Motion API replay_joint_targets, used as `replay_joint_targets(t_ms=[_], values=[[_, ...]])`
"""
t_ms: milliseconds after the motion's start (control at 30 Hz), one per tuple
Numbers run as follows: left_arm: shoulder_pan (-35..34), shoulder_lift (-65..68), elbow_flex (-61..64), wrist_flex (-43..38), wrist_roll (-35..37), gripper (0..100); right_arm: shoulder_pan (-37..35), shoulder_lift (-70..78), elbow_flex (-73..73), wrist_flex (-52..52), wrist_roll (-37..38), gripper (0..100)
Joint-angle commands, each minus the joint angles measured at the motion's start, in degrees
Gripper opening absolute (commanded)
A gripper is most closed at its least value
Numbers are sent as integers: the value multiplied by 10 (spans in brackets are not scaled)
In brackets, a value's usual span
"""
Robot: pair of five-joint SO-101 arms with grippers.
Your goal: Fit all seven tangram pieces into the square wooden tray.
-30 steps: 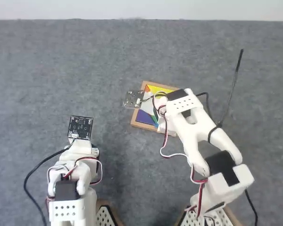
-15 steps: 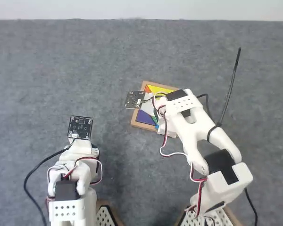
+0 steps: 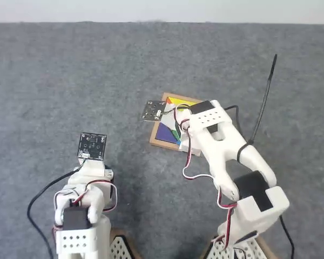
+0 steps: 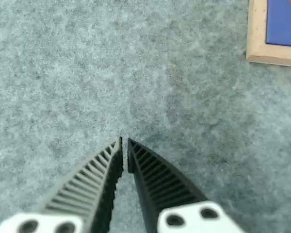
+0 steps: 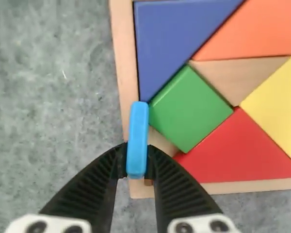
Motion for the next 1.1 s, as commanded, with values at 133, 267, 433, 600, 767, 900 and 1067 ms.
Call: replay_joint_targets(t_ms=[133,267,433,600,767,900,1067], values=[[3,-10,-6,2,-1,21,0,-7,-32,22,-4,87],[3,-10,-6,2,-1,21,0,-7,-32,20,-4,76],[3,-10,-6,2,-1,21,8,-7,-54,29,-7,76],[3,-10,-6,2,-1,21,24,-7,-68,29,-8,76],[3,-10,-6,2,-1,21,25,-7,-68,27,-9,76],[3,-10,-6,2,-1,21,25,-7,-69,16,-25,76],[3,-10,-6,2,-1,21,26,-7,-69,-22,-72,76]])
